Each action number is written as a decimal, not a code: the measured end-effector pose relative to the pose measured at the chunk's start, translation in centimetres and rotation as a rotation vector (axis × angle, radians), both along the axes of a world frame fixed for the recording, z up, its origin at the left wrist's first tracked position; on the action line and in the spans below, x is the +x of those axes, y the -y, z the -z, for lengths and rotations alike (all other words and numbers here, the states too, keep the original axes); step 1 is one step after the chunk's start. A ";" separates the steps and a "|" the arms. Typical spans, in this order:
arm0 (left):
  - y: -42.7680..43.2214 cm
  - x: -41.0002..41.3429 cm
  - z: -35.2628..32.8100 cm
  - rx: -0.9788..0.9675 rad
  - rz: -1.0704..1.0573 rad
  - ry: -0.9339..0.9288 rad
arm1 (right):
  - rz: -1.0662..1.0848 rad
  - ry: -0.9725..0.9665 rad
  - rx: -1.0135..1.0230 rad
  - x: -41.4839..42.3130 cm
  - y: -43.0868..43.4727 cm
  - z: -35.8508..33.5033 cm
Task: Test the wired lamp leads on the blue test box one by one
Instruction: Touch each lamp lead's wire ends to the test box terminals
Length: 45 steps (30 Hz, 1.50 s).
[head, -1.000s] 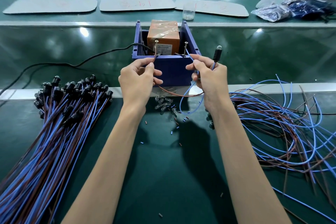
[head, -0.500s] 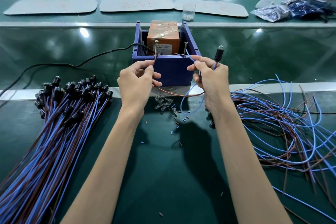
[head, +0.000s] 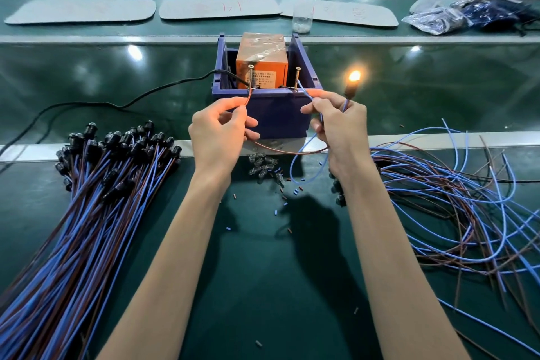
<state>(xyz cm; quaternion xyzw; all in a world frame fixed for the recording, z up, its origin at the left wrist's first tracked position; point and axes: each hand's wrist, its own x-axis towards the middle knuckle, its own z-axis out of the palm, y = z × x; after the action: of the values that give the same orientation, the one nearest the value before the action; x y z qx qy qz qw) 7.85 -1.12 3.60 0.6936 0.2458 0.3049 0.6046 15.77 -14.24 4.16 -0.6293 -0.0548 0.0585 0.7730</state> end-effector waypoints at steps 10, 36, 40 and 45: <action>0.0 -0.1 0.0 -0.001 0.006 0.002 | 0.001 0.016 -0.009 -0.1 -0.1 0.0; 4.0 0.3 -1.2 -0.158 0.354 -0.064 | 0.023 0.204 -0.440 -0.6 0.6 -2.2; 5.2 0.4 -0.6 -0.166 0.420 -0.073 | 0.120 0.325 -0.642 -1.1 0.8 -2.7; 7.4 1.0 0.6 -0.366 0.250 -0.047 | 0.322 0.398 -0.675 -1.7 1.4 -3.8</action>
<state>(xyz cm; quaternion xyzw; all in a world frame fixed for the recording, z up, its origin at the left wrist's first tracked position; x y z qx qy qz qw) 8.81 -8.52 2.97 0.6041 0.2231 0.1617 0.7477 14.03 -15.64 7.96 -0.8467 -0.0817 -0.1711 0.4972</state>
